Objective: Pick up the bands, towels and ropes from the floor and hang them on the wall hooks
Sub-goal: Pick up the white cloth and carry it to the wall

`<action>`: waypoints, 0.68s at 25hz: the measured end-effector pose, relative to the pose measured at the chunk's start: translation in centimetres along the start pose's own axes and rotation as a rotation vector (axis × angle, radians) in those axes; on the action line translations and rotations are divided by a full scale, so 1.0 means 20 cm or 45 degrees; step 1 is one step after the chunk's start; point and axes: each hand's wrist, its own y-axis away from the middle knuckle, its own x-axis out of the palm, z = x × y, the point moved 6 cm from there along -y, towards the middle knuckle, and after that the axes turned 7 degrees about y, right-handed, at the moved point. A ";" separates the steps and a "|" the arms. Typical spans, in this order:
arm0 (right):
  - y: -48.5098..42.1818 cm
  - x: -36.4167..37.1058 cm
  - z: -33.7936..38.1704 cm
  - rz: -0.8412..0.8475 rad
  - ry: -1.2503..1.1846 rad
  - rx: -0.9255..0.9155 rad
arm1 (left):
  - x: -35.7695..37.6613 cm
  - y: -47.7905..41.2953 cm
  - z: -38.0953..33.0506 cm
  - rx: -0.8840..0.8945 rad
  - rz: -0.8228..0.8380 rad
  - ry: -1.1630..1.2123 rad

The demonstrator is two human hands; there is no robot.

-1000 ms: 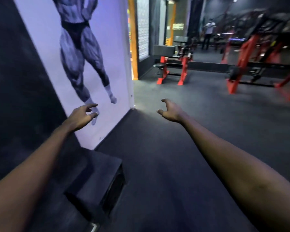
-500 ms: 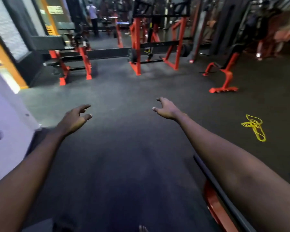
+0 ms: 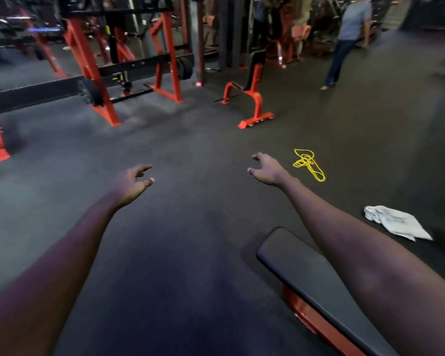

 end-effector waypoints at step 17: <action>-1.09 -0.36 -1.33 -0.331 -0.160 0.813 | 1.32 -2.23 -1.14 0.603 0.697 -0.100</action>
